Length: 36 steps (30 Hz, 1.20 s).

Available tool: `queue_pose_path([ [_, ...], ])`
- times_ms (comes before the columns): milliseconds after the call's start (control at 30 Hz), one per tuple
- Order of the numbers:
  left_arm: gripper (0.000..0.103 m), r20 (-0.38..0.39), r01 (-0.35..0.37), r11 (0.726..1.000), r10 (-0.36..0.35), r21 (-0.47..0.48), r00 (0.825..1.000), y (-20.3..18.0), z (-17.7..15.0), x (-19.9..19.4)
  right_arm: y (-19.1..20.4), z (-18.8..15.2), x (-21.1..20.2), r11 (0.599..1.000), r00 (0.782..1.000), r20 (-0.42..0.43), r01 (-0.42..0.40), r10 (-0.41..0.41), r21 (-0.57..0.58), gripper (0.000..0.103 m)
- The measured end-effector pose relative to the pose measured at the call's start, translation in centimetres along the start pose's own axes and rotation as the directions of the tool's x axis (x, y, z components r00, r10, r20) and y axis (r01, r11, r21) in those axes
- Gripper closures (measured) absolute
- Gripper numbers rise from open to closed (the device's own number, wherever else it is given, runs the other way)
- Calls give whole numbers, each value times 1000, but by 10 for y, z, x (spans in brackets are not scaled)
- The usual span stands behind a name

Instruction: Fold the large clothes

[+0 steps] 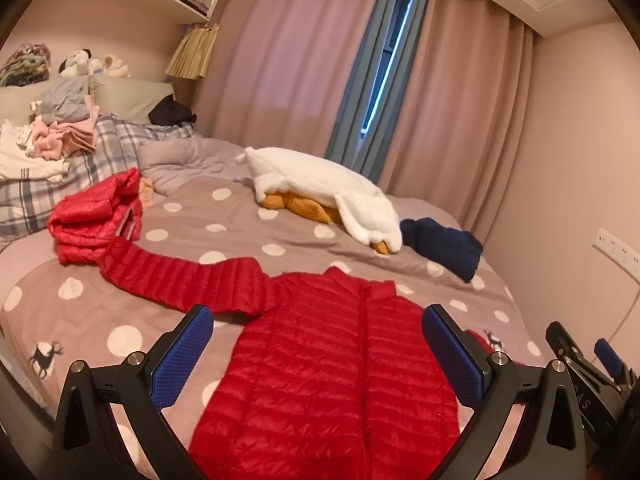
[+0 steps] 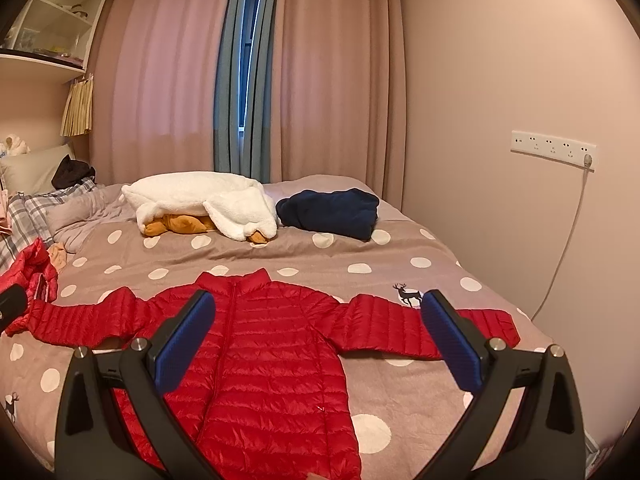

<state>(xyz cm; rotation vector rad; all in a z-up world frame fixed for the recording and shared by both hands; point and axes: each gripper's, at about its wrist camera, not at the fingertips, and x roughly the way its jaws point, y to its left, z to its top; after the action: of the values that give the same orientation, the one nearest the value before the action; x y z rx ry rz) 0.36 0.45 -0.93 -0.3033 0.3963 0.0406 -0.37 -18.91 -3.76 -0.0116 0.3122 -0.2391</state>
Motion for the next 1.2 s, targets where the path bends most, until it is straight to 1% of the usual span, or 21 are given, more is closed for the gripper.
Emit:
queue_pose_path([
  [300, 0, -2, -3, 1000, 3, 4, 1000, 2, -1, 0, 2, 1, 1, 1000, 1000, -8, -11, 11, -6, 0],
  [667, 0, -12, -3, 1000, 3, 21, 1000, 4, -2, -1, 1, 4, 1, 1000, 1000, -8, -4, 3, -4, 0],
  [1200, 0, -25, -11, 999, 12, 35, 1000, -4, -3, 2, -4, 7, 2, 1000, 1000, -14, 1, -1, 4, 0],
])
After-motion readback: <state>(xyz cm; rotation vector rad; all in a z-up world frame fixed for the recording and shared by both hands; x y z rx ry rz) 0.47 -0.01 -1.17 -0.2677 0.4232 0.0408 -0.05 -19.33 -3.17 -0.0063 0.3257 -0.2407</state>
